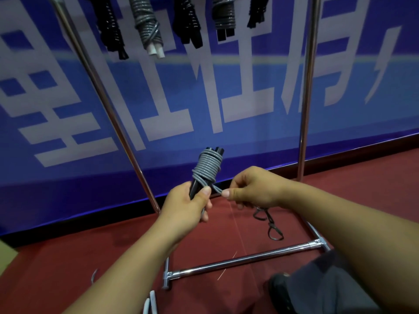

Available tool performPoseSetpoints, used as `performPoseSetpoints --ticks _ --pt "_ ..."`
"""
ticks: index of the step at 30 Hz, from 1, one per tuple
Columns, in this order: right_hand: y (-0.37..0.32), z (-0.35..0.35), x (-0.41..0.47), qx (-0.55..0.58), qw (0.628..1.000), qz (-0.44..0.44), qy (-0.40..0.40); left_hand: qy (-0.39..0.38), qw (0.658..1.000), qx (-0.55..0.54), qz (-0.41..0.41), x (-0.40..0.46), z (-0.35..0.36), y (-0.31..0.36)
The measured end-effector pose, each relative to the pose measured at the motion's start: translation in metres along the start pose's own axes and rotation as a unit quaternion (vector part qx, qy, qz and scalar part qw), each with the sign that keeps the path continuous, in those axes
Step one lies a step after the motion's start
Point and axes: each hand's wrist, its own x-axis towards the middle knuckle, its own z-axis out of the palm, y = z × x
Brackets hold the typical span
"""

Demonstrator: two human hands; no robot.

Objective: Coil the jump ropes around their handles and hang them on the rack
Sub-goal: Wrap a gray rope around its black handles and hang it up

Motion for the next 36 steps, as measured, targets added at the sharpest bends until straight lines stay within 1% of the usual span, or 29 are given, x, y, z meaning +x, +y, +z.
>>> performPoseSetpoints --ticks 5,7,10,13,16,18,20,22,25,27,30,34,36 --pt "-0.008 0.002 -0.005 0.036 0.999 -0.01 -0.028 0.045 0.994 0.096 0.016 0.005 -0.001 -0.007" --pt "-0.009 0.002 -0.006 0.066 0.997 -0.008 -0.033 0.062 0.992 0.106 0.023 0.007 0.0 -0.009" --pt "-0.008 0.001 -0.007 0.098 0.994 -0.001 -0.049 0.072 0.995 0.058 0.023 0.01 0.002 -0.01" --pt "-0.009 -0.002 -0.009 0.136 0.988 0.006 -0.072 0.062 0.997 0.004 0.04 0.012 0.002 -0.011" --pt "-0.007 -0.003 -0.009 0.184 0.978 0.034 -0.088 0.068 0.995 -0.07 0.013 0.016 0.0 -0.013" --pt "-0.006 -0.005 -0.01 0.192 0.974 0.057 -0.106 0.086 0.99 -0.113 -0.011 0.019 -0.002 -0.015" --pt "-0.007 -0.007 -0.012 0.206 0.966 0.092 -0.121 0.106 0.985 -0.131 -0.031 0.023 -0.006 -0.018" --pt "-0.007 -0.013 -0.014 0.216 0.959 0.143 -0.116 0.124 0.981 -0.143 -0.046 0.026 -0.011 -0.021" --pt "0.001 -0.024 -0.017 0.146 0.966 0.182 -0.109 0.158 0.967 -0.181 -0.084 0.032 -0.019 -0.027" --pt "0.011 -0.03 -0.016 0.123 0.968 0.196 -0.1 0.172 0.961 -0.186 -0.109 0.035 -0.025 -0.033" --pt "0.025 -0.034 -0.011 0.131 0.971 0.188 -0.062 0.171 0.962 -0.173 -0.123 0.036 -0.026 -0.038" --pt "0.035 -0.035 -0.006 0.148 0.971 0.184 -0.04 0.175 0.961 -0.17 -0.131 0.038 -0.024 -0.035" --pt "0.039 -0.035 -0.008 0.136 0.974 0.176 -0.032 0.175 0.961 -0.167 -0.137 0.037 -0.024 -0.033"
